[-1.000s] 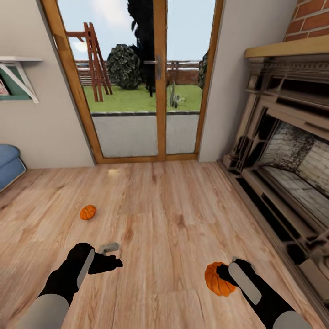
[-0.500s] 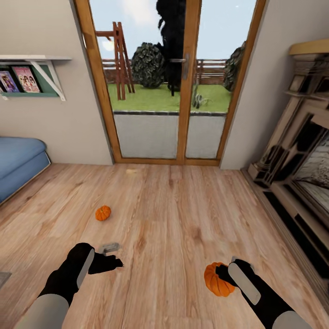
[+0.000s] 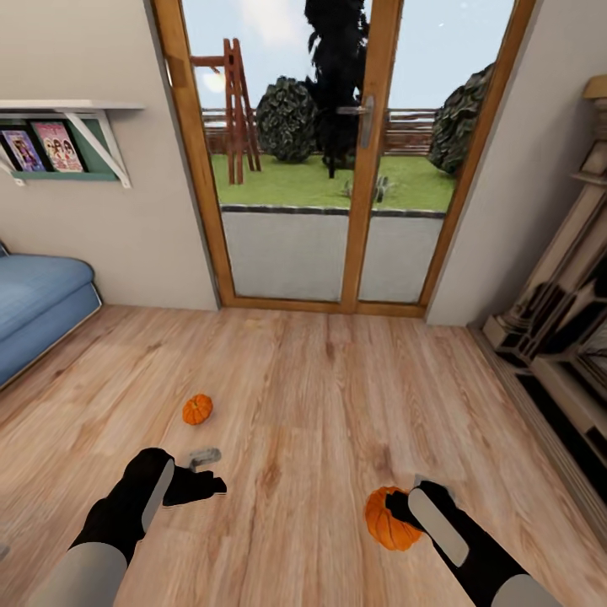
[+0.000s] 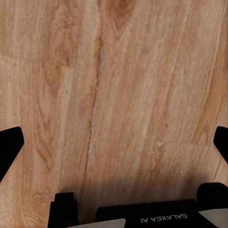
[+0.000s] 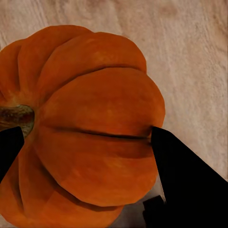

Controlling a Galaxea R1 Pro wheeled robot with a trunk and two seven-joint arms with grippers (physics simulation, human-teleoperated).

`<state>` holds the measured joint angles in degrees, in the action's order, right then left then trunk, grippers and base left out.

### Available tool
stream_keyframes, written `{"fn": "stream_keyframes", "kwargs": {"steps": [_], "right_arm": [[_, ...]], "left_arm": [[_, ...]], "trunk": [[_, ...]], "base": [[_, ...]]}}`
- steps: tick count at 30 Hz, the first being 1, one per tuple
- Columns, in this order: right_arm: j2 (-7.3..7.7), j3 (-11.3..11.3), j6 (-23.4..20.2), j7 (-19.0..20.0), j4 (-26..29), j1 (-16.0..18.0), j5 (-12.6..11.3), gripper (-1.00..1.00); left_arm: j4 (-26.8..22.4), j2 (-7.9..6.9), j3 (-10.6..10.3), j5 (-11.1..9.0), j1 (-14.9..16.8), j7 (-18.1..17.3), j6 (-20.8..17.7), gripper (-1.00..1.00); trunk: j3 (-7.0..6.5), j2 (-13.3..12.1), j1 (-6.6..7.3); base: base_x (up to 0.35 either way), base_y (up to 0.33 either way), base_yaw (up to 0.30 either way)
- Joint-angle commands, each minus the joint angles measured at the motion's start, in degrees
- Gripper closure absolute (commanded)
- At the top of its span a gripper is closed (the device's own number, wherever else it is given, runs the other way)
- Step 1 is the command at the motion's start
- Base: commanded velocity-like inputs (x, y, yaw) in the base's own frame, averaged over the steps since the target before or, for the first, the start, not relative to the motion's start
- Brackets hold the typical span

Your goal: Place each of the two pumpkins and all three candles from the living room inside a cabinet in the living room (use any cabinet), then make sure every cabinet is closed, and position the cauldron so it is next to a table in the living room.

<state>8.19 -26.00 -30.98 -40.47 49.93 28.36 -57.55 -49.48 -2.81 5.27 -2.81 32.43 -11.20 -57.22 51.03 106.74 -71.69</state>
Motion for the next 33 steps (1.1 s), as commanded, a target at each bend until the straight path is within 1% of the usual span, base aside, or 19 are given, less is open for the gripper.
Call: {"fn": "stream_keyframes", "kwargs": {"steps": [1, 4, 6, 15, 26, 30, 33], "right_arm": [[-0.01, -2.2, 0.1, 0.1, 0.0, 0.0, 0.4, 1.00], [-0.03, -3.2, 0.2, 0.1, 0.0, 0.0, 0.4, 1.00], [-0.06, -3.4, 0.1, 0.1, 0.0, 0.0, 0.3, 1.00], [-0.04, -3.3, 0.1, 0.1, 0.1, 0.0, 0.2, 1.00], [-0.11, -3.5, 0.0, 0.0, 0.1, 0.0, 0.2, 1.00], [-0.11, -3.5, 0.0, 0.1, 0.1, 0.0, 0.2, 1.00], [-0.10, -3.5, 0.0, 0.1, 0.3, 0.0, 0.3, 1.00]], "left_arm": [[0.0, 0.00, 0.0, 0.0, 0.0, 0.0, 0.0, -1.00], [0.0, 0.00, 0.0, 0.0, 0.0, 0.0, 0.0, -1.00], [0.0, 0.00, 0.0, 0.0, 0.0, 0.0, 0.0, -1.00], [0.0, 0.00, 0.0, 0.0, 0.0, 0.0, 0.0, -1.00], [0.0, 0.00, 0.0, 0.0, 0.0, 0.0, 0.0, -1.00], [0.0, 0.00, 0.0, 0.0, 0.0, 0.0, 0.1, -1.00], [0.0, 0.00, 0.0, 0.0, 0.0, 0.0, 0.1, -1.00]], "trunk": [[-0.01, 0.0, 0.00], [0.00, 0.0, 0.00], [0.00, 0.0, 0.00], [0.00, 0.0, 0.00], [0.00, 0.0, 0.00], [0.00, 0.0, 0.00], [0.00, 0.0, 0.00]], "base": [[0.322, 0.001, 0.000], [0.322, 0.001, 0.000], [0.322, 0.000, 0.000], [0.322, 0.037, 0.018], [0.318, 0.098, 0.268], [0.299, -0.026, 0.284], [0.296, -0.135, 0.116]]}}
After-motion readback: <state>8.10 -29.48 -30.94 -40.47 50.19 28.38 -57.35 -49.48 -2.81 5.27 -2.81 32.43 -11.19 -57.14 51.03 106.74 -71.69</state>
